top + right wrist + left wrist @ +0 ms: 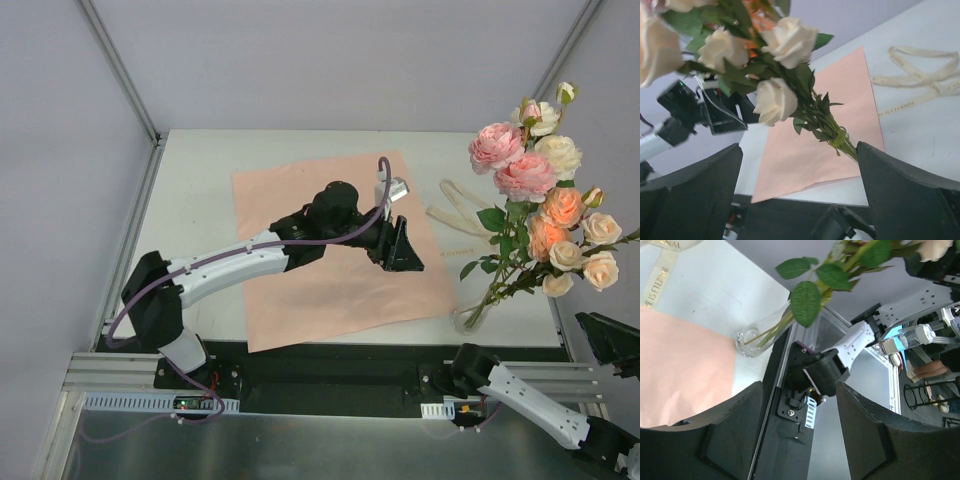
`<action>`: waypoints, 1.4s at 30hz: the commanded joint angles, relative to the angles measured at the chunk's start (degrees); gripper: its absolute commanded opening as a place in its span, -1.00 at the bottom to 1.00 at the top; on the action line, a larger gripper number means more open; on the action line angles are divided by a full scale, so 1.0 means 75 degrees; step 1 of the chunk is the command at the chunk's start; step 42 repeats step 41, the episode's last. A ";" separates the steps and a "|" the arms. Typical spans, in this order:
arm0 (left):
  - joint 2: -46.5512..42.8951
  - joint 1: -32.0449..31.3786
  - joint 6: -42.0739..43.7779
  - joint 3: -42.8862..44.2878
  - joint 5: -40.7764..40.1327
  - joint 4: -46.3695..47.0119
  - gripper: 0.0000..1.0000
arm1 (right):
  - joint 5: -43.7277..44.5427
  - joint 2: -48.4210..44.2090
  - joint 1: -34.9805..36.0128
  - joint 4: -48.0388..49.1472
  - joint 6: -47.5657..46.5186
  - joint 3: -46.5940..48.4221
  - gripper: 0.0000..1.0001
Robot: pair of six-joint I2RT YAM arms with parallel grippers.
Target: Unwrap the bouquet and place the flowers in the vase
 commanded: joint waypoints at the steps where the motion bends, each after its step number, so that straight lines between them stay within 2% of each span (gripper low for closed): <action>1: -0.1345 -0.0010 0.0367 -0.0327 -0.0589 -0.0423 0.19 | -0.2041 -0.0082 -0.0221 -0.0287 -0.2961 0.0333 0.99; 2: -0.1718 -0.0010 0.0367 -0.0572 -0.0672 -0.0470 0.20 | -0.3171 -0.0057 -0.0396 -0.0076 -0.3304 0.0322 0.99; 4: -0.2130 -0.0010 0.0426 -0.0796 -0.0870 -0.0716 0.21 | -0.4337 0.0456 -0.0654 0.0451 -0.3948 0.0322 1.00; 5: -0.2527 -0.0021 0.0449 -0.0994 -0.1173 -0.0856 0.22 | -0.5282 0.0621 -0.0864 0.0650 -0.4358 0.0357 0.99; 7: -0.2950 -0.0010 0.0484 -0.1218 -0.1421 -0.1102 0.22 | -0.6470 0.1240 -0.1099 0.1236 -0.4666 0.0427 0.99; 8: -0.3358 -0.0010 0.0485 -0.1428 -0.1689 -0.1173 0.23 | -0.7624 0.1464 -0.1437 0.1459 -0.4864 0.0451 0.99; 10: -0.3747 -0.0010 0.0566 -0.1593 -0.1972 -0.1512 0.24 | -0.8732 0.2072 -0.1872 0.2395 -0.4913 0.0381 0.99; 11: -0.4121 -0.0010 0.0613 -0.1722 -0.2252 -0.1781 0.24 | -0.9758 0.2296 -0.2373 0.3141 -0.4832 0.0311 0.99; 13: -0.4509 -0.0021 0.0800 -0.1839 -0.2604 -0.2168 0.25 | -1.0713 0.2941 -0.2961 0.4081 -0.4015 -0.0203 0.99; 14: -0.4882 -0.0021 0.0871 -0.1944 -0.2803 -0.2588 0.25 | -1.1704 0.3106 -0.3672 0.5420 -0.3639 -0.0530 0.99; 15: -0.5072 -0.0021 0.0941 -0.1992 -0.3316 -0.2789 0.26 | -1.2143 0.3304 -0.4050 0.6315 -0.2267 -0.1392 0.99; 16: -0.5236 -0.0010 0.1069 -0.2062 -0.3576 -0.3035 0.30 | -1.2437 0.3330 -0.4738 0.7322 -0.1603 -0.1992 0.99; 17: -0.5528 -0.0021 0.1152 -0.2086 -0.3857 -0.3408 0.32 | -1.2521 0.3353 -0.4989 0.8886 -0.1075 -0.2439 0.99; 18: -0.5658 -0.0021 0.1327 -0.2121 -0.4312 -0.3586 0.34 | -1.2371 0.3493 -0.5142 0.9204 -0.0744 -0.2873 0.99; 21: -0.5870 0.0002 0.1515 -0.2203 -0.5146 -0.4114 0.41 | -1.1903 0.4089 -0.5039 0.9127 -0.0974 -0.2808 0.99; 24: -0.5707 0.0002 0.1702 -0.2121 -0.5161 -0.4197 0.41 | -1.0803 0.4884 -0.3848 0.8040 -0.2015 -0.2305 0.99; 25: -0.5648 0.0002 0.1738 -0.2063 -0.5172 -0.4221 0.40 | -0.9407 0.5190 -0.2520 0.7501 -0.2842 -0.1769 0.99; 26: -0.5543 0.0002 0.1739 -0.2063 -0.5242 -0.4209 0.40 | -0.8396 0.5518 -0.1695 0.6475 -0.3222 -0.1520 1.00; 27: -0.5496 0.0002 0.1739 -0.2063 -0.5301 -0.4209 0.40 | -0.7434 0.6113 -0.0898 0.6163 -0.3550 -0.1344 0.99; 28: -0.5461 0.0002 0.1739 -0.2063 -0.5499 -0.4209 0.38 | -0.5244 0.6374 0.0479 0.5940 -0.3588 -0.1180 0.99; 31: -0.5658 0.0002 0.1645 -0.2237 -0.5932 -0.4209 0.38 | -0.2408 0.7079 0.1871 0.5667 -0.3858 -0.1072 0.99; 34: -0.6302 0.0002 0.1388 -0.2693 -0.6530 -0.4186 0.40 | -0.1441 0.7618 0.1923 0.5633 -0.3357 -0.1166 0.99; 37: -0.6912 0.0014 0.1352 -0.3115 -0.6754 -0.4162 0.41 | -0.0585 0.7888 0.1923 0.5737 -0.3412 -0.1481 0.99; 42: -0.7544 0.0014 0.1352 -0.3387 -0.6825 -0.4034 0.45 | -0.0450 0.7760 0.1923 0.6580 -0.3565 -0.2080 0.99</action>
